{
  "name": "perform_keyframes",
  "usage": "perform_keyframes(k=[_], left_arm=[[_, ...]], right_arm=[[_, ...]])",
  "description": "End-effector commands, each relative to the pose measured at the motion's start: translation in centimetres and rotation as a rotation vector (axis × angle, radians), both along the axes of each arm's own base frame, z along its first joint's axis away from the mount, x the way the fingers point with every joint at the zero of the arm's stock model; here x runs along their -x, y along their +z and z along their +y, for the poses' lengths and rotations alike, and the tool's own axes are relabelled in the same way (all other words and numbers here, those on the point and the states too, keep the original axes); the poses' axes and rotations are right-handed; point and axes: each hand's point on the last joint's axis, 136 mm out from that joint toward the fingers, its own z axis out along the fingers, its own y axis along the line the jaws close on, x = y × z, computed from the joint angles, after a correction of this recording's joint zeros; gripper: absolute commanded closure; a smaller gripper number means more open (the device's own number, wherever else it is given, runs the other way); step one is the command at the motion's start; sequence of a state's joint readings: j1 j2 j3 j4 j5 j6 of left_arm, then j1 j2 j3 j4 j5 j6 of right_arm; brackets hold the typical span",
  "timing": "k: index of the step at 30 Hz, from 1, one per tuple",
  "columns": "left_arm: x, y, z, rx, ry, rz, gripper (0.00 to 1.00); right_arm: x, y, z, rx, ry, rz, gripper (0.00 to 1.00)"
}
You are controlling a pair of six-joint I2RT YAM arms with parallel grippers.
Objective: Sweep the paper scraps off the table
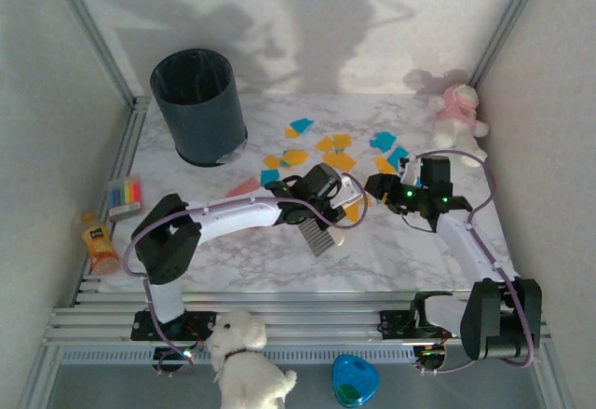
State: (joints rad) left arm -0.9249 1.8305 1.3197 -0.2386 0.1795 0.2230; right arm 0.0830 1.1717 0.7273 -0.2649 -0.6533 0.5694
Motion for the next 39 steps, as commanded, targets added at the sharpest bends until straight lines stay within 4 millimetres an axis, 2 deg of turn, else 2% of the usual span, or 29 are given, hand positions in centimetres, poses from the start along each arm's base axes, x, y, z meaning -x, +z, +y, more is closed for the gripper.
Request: perform_keyframes(k=[1, 17, 35, 39], left_arm=[[-0.4, 2.8, -0.3, 0.078, 0.008, -0.035, 0.78], [-0.5, 4.3, -1.3, 0.124, -0.003, -0.047, 0.78], [-1.1, 4.1, -1.8, 0.122, 0.009, -0.042, 0.78], [-1.1, 4.1, -1.9, 0.123, 0.010, -0.039, 0.78]], right_arm=[[-0.3, 1.1, 0.9, -0.053, 0.040, -0.028, 0.44], [0.0, 1.0, 4.4, -0.078, 0.167, -0.028, 0.57], [0.1, 0.5, 5.7, -0.072, 0.199, -0.028, 0.64], [0.0, 0.5, 5.6, -0.061, 0.191, -0.032, 0.71]])
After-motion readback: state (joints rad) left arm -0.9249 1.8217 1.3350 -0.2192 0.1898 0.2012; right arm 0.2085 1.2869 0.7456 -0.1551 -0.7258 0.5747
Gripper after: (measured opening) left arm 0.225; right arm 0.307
